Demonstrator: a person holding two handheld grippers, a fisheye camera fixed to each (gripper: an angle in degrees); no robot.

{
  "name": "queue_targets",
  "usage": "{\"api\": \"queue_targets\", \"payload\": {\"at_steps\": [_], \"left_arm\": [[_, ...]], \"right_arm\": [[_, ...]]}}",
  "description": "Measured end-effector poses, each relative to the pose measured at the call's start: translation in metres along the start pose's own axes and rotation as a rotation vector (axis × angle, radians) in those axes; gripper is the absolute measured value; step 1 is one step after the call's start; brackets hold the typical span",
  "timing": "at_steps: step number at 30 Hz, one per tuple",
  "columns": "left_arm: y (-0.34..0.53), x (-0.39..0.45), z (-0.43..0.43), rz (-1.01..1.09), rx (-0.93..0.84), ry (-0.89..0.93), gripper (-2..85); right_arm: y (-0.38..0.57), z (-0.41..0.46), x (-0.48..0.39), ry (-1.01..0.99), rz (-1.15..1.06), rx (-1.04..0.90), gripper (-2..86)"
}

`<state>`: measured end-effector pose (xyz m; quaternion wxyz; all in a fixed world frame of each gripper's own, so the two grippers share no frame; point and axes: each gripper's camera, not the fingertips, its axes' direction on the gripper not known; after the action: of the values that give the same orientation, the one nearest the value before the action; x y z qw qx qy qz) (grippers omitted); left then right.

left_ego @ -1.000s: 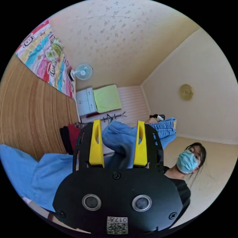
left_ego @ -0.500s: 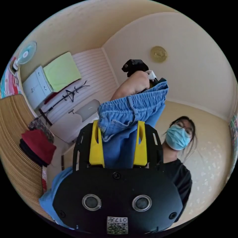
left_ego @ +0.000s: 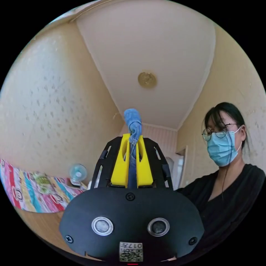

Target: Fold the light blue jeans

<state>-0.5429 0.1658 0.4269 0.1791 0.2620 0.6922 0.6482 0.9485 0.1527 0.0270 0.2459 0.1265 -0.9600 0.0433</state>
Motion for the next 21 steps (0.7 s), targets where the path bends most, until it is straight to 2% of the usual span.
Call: {"api": "queue_targets", "payload": {"at_steps": [4,8,12,17,21], "left_arm": [[-0.044,0.048,0.018,0.113,0.079,-0.043,2.8],[-0.082,0.057,0.032,0.099,0.105,0.022,2.7],[-0.116,0.061,0.045,0.114,0.086,0.04,2.8],[-0.134,0.048,0.059,0.131,0.086,-0.018,2.8],[-0.146,0.004,0.086,0.164,0.072,-0.198,2.6]], "right_arm": [[-0.027,-0.001,-0.031,0.142,0.006,0.026,0.3],[-0.063,-0.009,-0.06,0.152,-0.088,0.061,0.5],[-0.094,-0.011,-0.064,0.187,-0.085,0.041,0.6],[-0.13,-0.017,-0.021,0.22,-0.054,0.08,0.9],[-0.158,-0.02,0.053,0.236,0.04,0.048,1.0]]}}
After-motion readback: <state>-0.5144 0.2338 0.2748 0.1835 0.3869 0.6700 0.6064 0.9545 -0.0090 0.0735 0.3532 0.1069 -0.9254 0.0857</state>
